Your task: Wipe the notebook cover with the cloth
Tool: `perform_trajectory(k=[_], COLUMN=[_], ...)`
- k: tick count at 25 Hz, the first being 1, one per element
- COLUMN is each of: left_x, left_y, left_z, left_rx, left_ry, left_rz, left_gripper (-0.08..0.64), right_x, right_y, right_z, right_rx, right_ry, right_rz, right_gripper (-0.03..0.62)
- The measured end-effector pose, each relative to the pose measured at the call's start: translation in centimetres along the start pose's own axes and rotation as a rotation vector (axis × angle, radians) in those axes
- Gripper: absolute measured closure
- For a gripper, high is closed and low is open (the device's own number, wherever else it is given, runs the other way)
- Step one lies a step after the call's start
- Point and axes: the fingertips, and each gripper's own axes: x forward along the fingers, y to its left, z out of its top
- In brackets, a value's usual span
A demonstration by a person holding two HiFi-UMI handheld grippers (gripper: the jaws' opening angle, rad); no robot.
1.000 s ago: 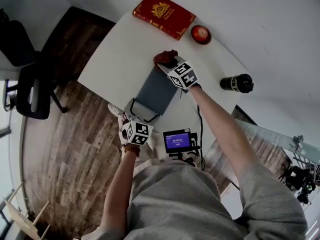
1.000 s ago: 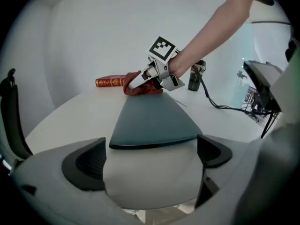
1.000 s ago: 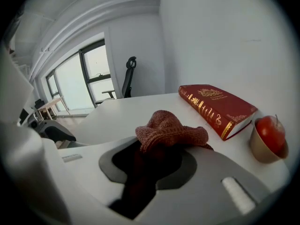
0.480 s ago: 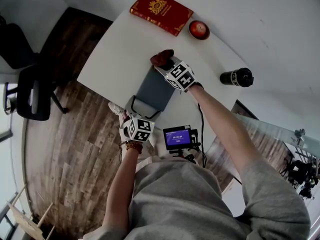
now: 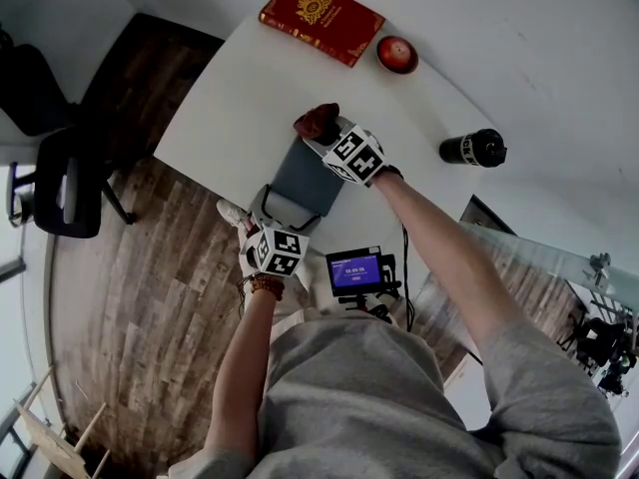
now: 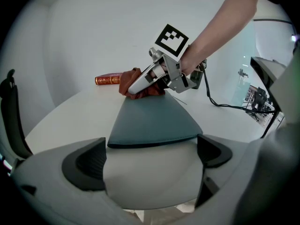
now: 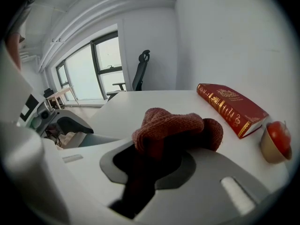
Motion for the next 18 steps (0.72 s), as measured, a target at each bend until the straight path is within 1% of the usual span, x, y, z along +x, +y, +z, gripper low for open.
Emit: perform_trajectory(k=[4,13,18], left_x=[0.1,0.2,0.3], left_y=[0.0,0.1,0.1], left_z=[-0.1,0.0,-0.1], left_rx=[0.001,-0.001,0.000], left_ry=[-0.003,-0.002,-0.001], left_rz=[-0.001,-0.003,-0.003], left_gripper=[-0.040,-0.041,-0.041], right_x=[0.1,0.3,0.3], right_y=[1.0,3.7,5.2], right_z=[0.0,-0.3,-0.5], right_rx=[0.021,0.018,-0.001], right_ry=[-0.004,-0.015,-0.018], right_rz=[0.011,0.041,0.059], right_gripper=[0.503,0.503,0.504])
